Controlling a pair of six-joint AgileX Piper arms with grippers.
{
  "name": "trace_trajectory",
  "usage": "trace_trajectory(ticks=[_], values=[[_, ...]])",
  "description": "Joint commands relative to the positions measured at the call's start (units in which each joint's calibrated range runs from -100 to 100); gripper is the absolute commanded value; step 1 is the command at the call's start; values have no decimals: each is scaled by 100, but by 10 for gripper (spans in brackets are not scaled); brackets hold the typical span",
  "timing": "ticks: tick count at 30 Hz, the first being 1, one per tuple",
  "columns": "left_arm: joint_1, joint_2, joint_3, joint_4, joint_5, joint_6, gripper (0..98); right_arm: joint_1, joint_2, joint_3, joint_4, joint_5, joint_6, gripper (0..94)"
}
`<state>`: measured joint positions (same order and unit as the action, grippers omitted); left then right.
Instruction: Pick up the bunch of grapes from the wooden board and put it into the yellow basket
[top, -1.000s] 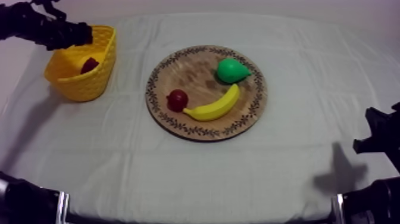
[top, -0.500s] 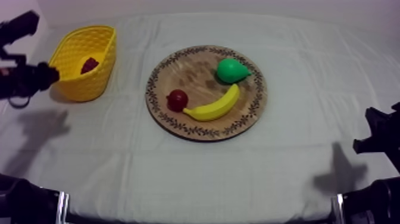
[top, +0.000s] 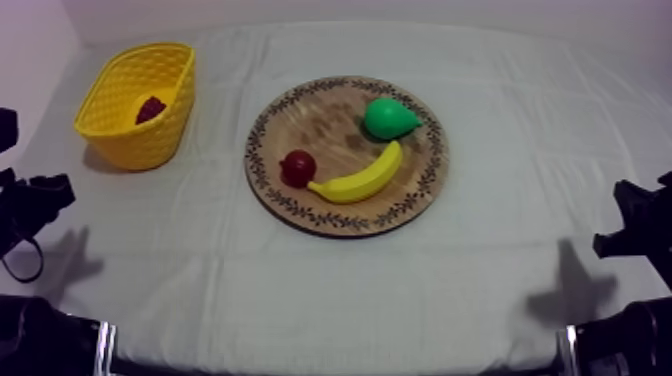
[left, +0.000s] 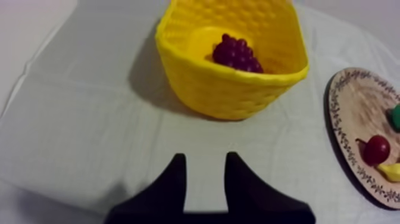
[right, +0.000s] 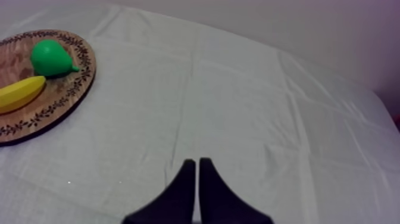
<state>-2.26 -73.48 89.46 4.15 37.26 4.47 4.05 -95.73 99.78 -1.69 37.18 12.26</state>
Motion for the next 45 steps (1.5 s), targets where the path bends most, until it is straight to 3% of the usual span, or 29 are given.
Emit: trace_trajectory(ticks=[1,9,17,22,24,31,45], values=[[4,-636,45,-1,60,14,173,1,-2,-1,1,0,2,5],[76,-1458,183,15,221,-206,20,1,-2,-1,1,0,2,5],[130,-2146,313,35,524,-327,1,1,-2,-1,1,0,2,5],[260,-2543,434,156,681,-609,0,1,-2,-1,1,0,2,5],[333,-2590,477,127,720,-538,0,1,-2,-1,1,0,1,5],[481,-2646,563,-123,788,250,0,1,-2,-1,1,0,0,5],[497,-2652,585,-173,816,361,0,1,-2,-1,1,0,0,5]])
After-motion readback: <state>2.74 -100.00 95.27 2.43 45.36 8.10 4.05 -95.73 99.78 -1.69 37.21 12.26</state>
